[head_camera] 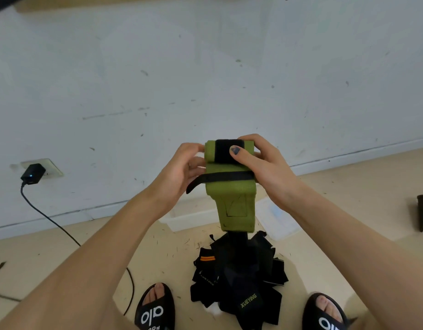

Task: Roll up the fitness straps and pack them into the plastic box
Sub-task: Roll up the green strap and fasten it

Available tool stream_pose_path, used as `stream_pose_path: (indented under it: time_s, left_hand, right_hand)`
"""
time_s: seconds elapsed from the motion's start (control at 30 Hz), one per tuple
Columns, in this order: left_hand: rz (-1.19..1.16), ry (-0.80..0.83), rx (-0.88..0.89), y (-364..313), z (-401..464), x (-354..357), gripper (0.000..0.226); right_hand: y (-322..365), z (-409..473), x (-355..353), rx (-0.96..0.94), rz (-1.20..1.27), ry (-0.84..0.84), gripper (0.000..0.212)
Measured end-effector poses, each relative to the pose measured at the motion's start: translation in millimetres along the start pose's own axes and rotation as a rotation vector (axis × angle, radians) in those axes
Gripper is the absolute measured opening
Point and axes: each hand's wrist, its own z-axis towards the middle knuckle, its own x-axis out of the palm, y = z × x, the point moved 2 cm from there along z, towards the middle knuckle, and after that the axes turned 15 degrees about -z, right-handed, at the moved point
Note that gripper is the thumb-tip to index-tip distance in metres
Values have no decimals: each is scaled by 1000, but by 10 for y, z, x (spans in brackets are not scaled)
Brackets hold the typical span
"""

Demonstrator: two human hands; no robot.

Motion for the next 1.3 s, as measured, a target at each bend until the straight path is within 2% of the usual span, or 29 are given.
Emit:
stream_pose_path:
  time_s: [0.1, 0.27, 0.33, 0.47, 0.57, 0.67, 0.77, 0.8, 0.9, 1.03, 1.17, 1.3]
  left_hand:
    - [-77, 2, -64, 4, -20, -74, 25]
    - [110, 148, -23, 52, -56, -104, 27]
    - [118, 165, -8, 41, -72, -76, 28]
    - [-63, 161, -50, 21, -73, -78, 17]
    - [-177, 130, -40, -15, -76, -77, 24]
    - [-195, 114, -46, -25, -91, -32, 31]
    - [-141, 130, -72, -39, -88, -26, 48]
    - [-107, 118, -64, -47, -90, -17, 47]
    - [177, 95, 33, -30, -112, 23, 28]
    - [421, 70, 144, 18, -130, 34, 21]
    - [423, 14, 212, 47, -120, 85, 21]
    - [383, -53, 217, 61, -104, 64, 32]
  right_hand:
    - [-11, -3, -24, 8, 11, -42, 17]
    - [-31, 2, -17, 31, 89, -84, 20]
    - [-26, 19, -17, 42, 117, -92, 24]
    - [-29, 24, 2, 49, 127, -82, 26]
    - [-30, 31, 24, 55, 120, -85, 26]
    - [-30, 37, 41, 55, 96, -90, 23]
    - [-31, 29, 60, 41, 68, -89, 20]
    - [-27, 24, 64, 37, 62, -89, 19]
    - [-16, 13, 76, 27, 57, -90, 17]
    - [-3, -2, 101, 15, 59, -74, 17]
    - [12, -11, 95, 13, 72, -72, 19]
    - [-7, -20, 84, 14, 98, -48, 19]
